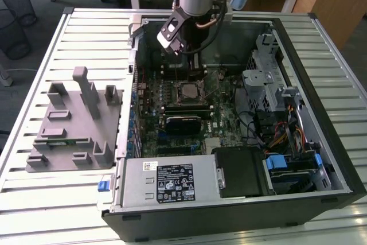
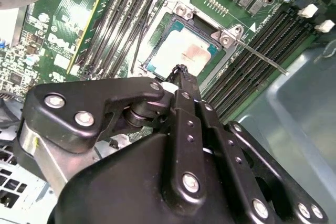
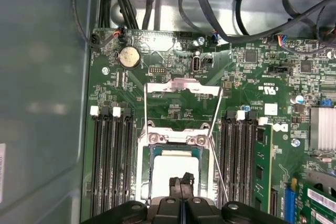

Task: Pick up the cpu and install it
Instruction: 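Close the cpu cover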

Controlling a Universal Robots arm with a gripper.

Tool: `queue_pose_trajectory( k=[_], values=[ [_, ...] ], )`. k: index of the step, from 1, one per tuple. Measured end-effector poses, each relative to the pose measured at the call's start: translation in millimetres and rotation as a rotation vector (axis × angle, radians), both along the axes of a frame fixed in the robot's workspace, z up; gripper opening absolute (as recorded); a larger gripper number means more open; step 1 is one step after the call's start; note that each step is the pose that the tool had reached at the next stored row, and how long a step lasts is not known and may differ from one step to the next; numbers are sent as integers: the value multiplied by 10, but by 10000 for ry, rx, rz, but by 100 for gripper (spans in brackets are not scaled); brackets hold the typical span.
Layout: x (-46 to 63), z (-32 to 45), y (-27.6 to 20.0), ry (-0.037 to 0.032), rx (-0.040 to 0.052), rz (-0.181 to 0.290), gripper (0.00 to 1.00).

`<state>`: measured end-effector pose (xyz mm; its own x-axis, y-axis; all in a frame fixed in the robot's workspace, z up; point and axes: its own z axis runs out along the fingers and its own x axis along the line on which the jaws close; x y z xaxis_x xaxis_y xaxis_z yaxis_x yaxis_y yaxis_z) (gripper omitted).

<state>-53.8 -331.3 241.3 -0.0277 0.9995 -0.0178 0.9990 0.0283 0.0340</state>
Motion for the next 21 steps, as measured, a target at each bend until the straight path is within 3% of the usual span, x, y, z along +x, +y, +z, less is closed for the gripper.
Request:
queue_pose_trajectory(
  k=[4,10,15,19,21],
  values=[
    [0,68,-1,28,-1,-2,11],
    [0,69,-55,33,13,-8,11],
    [5,91,-62,51,15,-9,11],
    [21,160,-61,139,32,-10,11],
    [78,161,-61,301,48,-10,11]
  ],
)
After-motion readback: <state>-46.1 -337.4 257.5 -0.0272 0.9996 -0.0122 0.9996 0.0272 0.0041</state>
